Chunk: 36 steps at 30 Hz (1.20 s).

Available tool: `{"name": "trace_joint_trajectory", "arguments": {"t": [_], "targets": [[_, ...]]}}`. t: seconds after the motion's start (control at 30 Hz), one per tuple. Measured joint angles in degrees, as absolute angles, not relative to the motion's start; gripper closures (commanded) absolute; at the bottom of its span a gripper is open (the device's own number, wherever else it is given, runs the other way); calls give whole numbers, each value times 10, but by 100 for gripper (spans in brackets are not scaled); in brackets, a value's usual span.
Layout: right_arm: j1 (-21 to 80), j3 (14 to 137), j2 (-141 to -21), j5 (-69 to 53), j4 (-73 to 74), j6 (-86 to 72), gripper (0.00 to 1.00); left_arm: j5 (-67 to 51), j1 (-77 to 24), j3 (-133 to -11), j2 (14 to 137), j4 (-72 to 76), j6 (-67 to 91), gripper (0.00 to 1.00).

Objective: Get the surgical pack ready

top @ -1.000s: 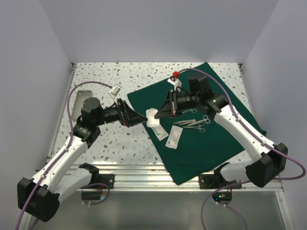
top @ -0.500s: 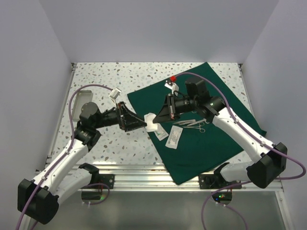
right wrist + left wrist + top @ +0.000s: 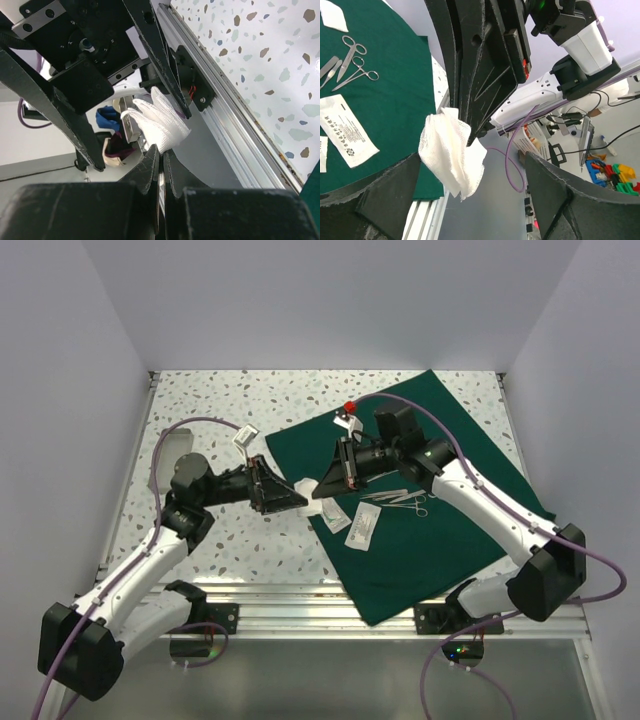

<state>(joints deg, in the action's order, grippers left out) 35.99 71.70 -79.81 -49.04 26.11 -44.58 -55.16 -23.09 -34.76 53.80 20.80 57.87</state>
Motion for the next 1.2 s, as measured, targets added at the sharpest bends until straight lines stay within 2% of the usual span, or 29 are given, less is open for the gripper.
{"name": "trace_joint_trajectory", "arguments": {"t": [0.17,0.27,0.3,0.37,0.4,0.47,0.53,0.57,0.7,0.77,0.87,1.03,1.2], "targets": [[360,722,-804,-490,256,-446,100,-553,-231,-348,541,208,580,24],[360,724,-806,-490,257,-444,100,-553,-231,-348,546,209,581,35],[360,725,-807,-490,257,-443,100,-553,-232,-348,549,209,581,44],[360,728,-810,-490,257,-441,100,-553,-232,-348,554,209,583,52],[361,730,-812,-490,257,-439,100,-553,-232,-348,555,208,582,61],[361,733,-815,-490,257,-438,100,-553,-233,-348,559,207,581,69],[361,735,-815,-490,258,-435,100,-552,-233,-348,562,203,582,88],[361,736,-815,-490,261,-432,88,-551,-233,-348,563,202,581,98],[361,750,-821,-487,285,-415,38,-536,-232,-352,563,177,565,100],[360,759,-822,-473,311,-395,28,-524,-225,-353,562,158,558,100],[356,790,-822,-427,388,-356,25,-513,-183,-353,555,135,552,100],[349,845,-819,-330,509,-284,25,-498,-58,-352,549,105,530,100],[348,807,-781,-300,551,-263,26,-452,71,-366,602,77,509,100]]}}
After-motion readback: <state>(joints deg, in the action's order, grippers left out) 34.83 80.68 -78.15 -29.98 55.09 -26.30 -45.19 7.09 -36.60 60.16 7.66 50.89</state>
